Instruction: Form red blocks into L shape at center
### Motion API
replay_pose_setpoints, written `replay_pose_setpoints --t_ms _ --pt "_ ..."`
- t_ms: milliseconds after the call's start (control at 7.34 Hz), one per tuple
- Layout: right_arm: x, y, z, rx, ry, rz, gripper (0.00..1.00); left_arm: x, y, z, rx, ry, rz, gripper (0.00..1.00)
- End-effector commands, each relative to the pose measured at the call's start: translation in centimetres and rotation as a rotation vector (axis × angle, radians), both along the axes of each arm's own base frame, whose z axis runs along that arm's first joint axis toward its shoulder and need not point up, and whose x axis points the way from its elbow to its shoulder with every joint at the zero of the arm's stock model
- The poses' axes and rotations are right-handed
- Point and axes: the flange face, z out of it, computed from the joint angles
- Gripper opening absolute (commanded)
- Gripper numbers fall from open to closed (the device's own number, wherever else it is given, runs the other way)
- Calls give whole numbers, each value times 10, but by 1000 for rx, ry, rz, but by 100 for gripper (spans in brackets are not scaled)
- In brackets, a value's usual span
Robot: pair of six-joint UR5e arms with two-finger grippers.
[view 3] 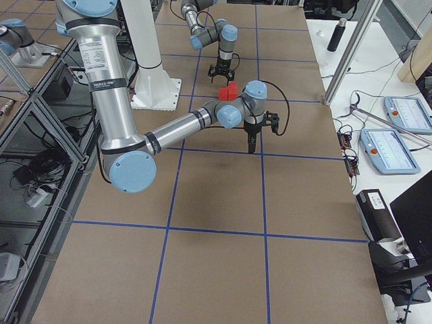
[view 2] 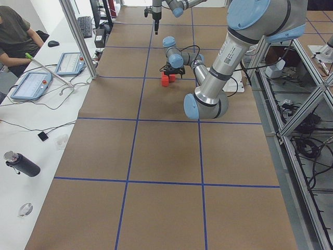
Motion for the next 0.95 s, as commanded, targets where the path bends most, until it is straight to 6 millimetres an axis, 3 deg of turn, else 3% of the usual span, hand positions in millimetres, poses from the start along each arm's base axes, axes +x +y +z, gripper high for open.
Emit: replay_pose_setpoints --t_ms 0,136,409,545,681,817 --pt "-2 0 -1 1 -1 -2 100 -15 17 -19 4 12 12 100" --pt "-2 0 -2 2 -2 -2 100 -30 39 -16 -4 -4 32 100" --pt "-2 -1 2 -3 2 -3 100 -46 39 -6 63 -5 83 100" --pt "-1 1 4 -3 4 -6 100 -68 22 2 125 4 95 100" --pt "0 0 4 -2 5 -5 100 -100 19 12 238 27 150 100" --pt "8 -3 3 -2 -1 4 100 -143 10 30 355 33 191 100"
